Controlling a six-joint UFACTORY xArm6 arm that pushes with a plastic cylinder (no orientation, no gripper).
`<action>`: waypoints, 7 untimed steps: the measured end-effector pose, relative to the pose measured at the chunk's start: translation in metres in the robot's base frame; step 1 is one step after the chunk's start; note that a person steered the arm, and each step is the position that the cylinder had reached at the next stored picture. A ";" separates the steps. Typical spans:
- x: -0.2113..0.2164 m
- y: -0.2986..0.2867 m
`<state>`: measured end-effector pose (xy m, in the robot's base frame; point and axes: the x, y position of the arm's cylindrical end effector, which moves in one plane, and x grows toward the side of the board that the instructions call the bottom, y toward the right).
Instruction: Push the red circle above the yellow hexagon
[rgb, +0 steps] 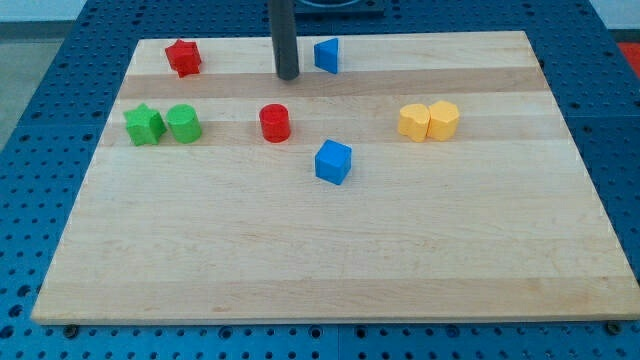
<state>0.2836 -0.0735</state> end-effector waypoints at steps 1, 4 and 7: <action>0.032 -0.020; 0.094 -0.043; 0.100 0.023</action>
<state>0.3836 -0.0507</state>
